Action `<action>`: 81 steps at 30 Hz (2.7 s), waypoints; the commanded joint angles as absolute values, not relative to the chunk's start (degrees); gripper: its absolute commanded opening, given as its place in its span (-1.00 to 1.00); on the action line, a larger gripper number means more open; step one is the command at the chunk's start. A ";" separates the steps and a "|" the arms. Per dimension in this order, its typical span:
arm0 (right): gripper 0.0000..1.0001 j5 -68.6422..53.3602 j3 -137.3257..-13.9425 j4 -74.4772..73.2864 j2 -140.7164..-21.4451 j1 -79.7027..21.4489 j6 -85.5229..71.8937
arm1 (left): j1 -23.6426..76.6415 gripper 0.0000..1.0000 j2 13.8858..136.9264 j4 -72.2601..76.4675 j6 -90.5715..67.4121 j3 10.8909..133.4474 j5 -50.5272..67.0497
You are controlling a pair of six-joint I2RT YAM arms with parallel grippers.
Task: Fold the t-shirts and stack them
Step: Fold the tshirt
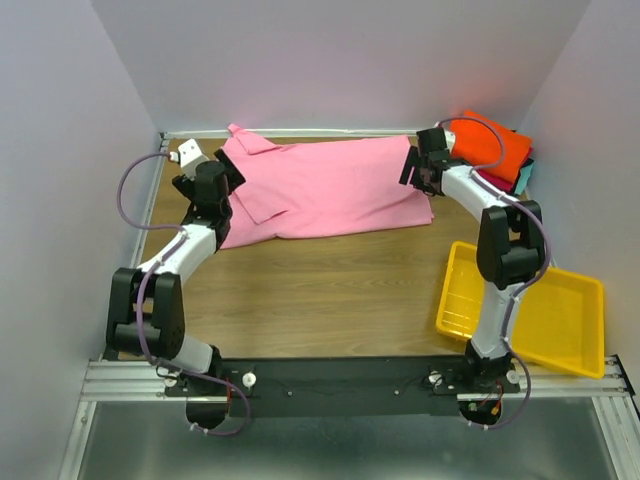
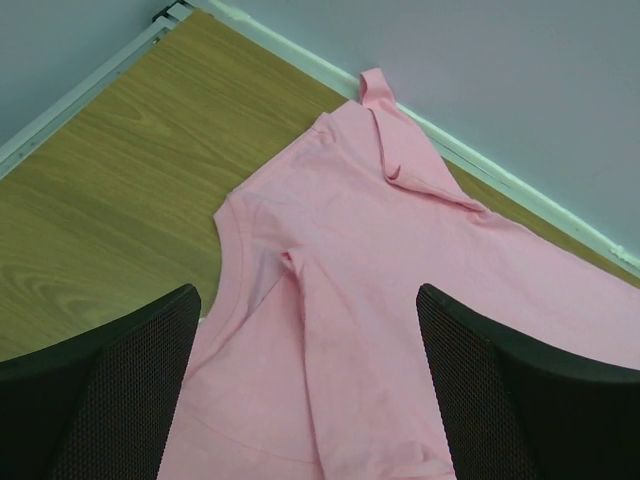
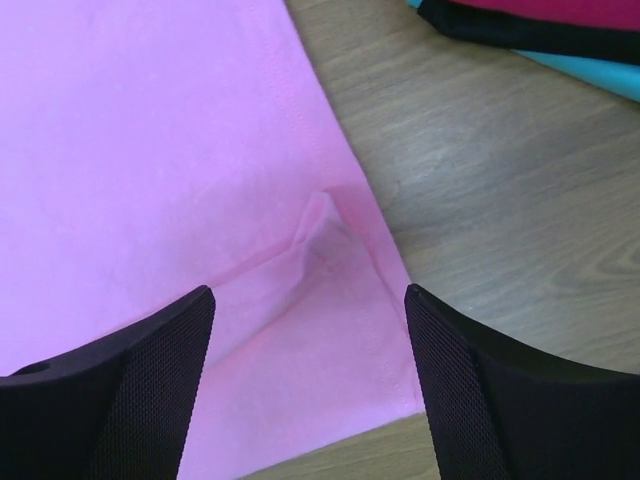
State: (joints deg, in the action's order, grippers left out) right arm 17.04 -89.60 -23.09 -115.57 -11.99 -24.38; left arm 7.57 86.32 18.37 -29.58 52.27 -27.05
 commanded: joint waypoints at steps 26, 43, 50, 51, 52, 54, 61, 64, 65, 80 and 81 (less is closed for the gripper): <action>0.51 -18.54 -92.00 -3.08 -118.11 -39.27 -13.01 | -2.46 0.52 71.36 10.10 -34.89 30.15 -17.50; 0.40 -22.41 -113.45 -3.16 -138.60 -46.05 -11.34 | -5.54 0.31 82.70 15.82 -34.28 31.64 -6.42; 0.35 -21.01 -119.87 -3.25 -144.57 -46.32 -12.13 | -5.97 0.19 84.72 16.70 -34.28 31.64 -5.71; 0.34 -20.05 -120.49 -3.34 -145.28 -46.41 -12.13 | -5.89 0.18 84.81 16.79 -34.28 31.64 -5.45; 0.34 -19.34 -121.11 -3.43 -146.33 -46.49 -12.13 | -5.89 0.07 84.99 17.05 -34.28 31.73 -5.28; 0.34 -17.50 -122.86 -4.30 -147.56 -46.67 -11.69 | -6.06 0.04 85.52 17.14 -34.19 31.90 -5.01; 0.27 -11.87 -126.74 -7.91 -151.26 -47.20 -11.60 | -5.98 -0.40 85.96 17.58 -33.84 31.91 -3.96; 0.19 -8.97 -126.65 -9.14 -151.35 -47.72 -11.34 | -6.06 -0.64 85.69 17.84 -33.75 31.64 -3.87; 0.17 -8.27 -126.65 -9.75 -151.43 -47.99 -11.16 | -6.06 -0.66 85.78 17.84 -33.66 31.73 -3.78; -0.92 -3.17 -124.63 -10.90 -149.33 -48.78 -10.46 | -6.15 -1.00 82.27 15.82 -32.87 31.12 -5.18; -0.93 -2.38 -124.72 -10.90 -149.07 -48.78 -10.72 | -6.24 -1.00 81.92 15.73 -32.87 31.03 -5.27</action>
